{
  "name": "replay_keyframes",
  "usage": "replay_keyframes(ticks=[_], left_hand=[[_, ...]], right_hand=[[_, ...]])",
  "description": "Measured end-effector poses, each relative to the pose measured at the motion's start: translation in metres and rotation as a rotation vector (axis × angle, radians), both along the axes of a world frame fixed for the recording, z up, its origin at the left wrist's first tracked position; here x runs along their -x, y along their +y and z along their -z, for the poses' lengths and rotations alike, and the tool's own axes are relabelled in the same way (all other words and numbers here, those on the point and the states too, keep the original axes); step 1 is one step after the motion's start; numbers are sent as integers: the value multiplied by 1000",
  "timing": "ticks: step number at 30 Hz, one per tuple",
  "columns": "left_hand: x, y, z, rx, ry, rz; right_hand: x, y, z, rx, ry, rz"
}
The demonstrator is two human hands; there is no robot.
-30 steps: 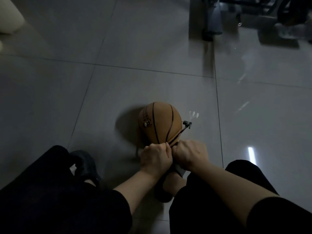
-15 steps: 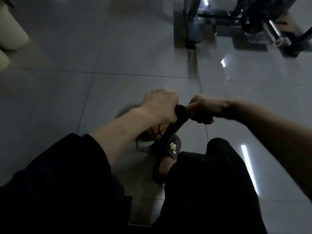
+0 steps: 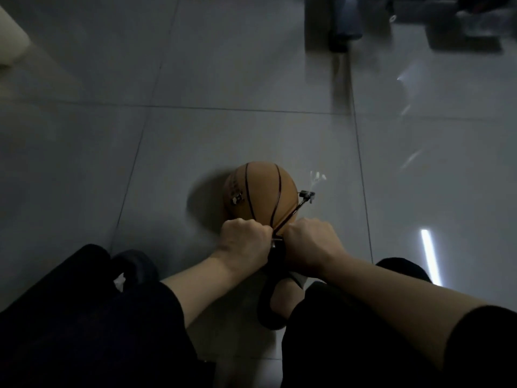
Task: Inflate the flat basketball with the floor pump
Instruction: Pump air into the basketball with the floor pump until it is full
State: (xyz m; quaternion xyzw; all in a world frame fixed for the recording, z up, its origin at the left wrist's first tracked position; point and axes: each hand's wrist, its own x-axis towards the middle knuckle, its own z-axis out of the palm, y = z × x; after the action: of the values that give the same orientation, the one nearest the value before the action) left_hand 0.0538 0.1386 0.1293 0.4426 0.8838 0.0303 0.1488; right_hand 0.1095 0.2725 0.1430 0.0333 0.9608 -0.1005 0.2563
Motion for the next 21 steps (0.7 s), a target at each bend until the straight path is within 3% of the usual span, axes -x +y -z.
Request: replay_keyframes(ticks=[6, 9, 14, 21], left_hand=[[-3, -6, 26, -24, -27, -58], [-4, -8, 16, -138, 59, -73], [-24, -9, -28, -68, 216, -23], [-38, -3, -119, -351, 440, 26]], right_hand=[[7, -3, 18, 12, -16, -59], [2, -10, 2, 5, 58, -33], [-23, -21, -40, -5, 61, 40], [-51, -8, -134, -146, 215, -60]])
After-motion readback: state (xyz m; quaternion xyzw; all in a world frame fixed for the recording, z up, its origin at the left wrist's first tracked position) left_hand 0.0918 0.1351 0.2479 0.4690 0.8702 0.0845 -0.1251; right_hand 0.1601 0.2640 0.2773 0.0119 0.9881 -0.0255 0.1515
